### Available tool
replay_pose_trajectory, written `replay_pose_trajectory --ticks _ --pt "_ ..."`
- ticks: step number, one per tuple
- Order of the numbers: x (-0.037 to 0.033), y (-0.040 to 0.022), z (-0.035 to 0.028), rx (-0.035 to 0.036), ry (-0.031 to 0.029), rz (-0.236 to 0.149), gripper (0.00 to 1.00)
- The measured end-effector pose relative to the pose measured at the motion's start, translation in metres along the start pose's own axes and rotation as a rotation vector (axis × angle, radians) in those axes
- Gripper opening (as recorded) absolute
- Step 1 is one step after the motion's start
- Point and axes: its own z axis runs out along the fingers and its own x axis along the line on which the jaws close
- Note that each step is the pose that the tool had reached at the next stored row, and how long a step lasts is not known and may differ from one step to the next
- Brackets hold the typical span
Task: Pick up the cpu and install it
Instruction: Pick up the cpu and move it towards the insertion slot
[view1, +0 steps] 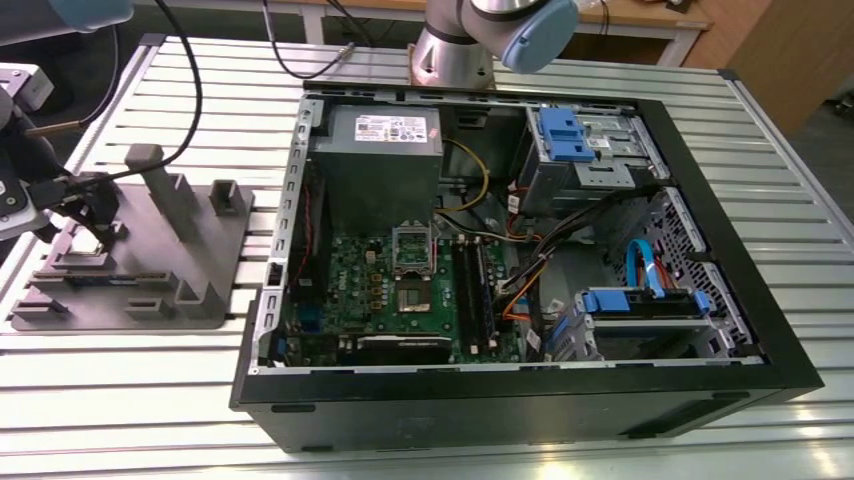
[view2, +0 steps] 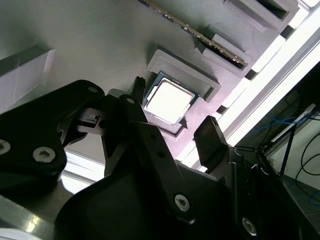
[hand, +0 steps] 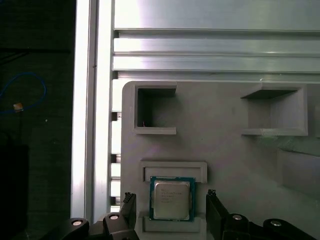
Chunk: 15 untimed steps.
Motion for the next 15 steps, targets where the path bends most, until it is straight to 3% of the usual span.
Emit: replay_pose_trajectory --ticks 9,10,15 --pt "0.0000 0.0000 -0.0008 0.0000 0.0000 0.000 0.67" --pt "0.0000 0.0000 -0.0009 0.0000 0.0000 0.000 0.73" --pt "0.0000 0.0000 -0.0014 0.0000 0.0000 0.000 0.73"
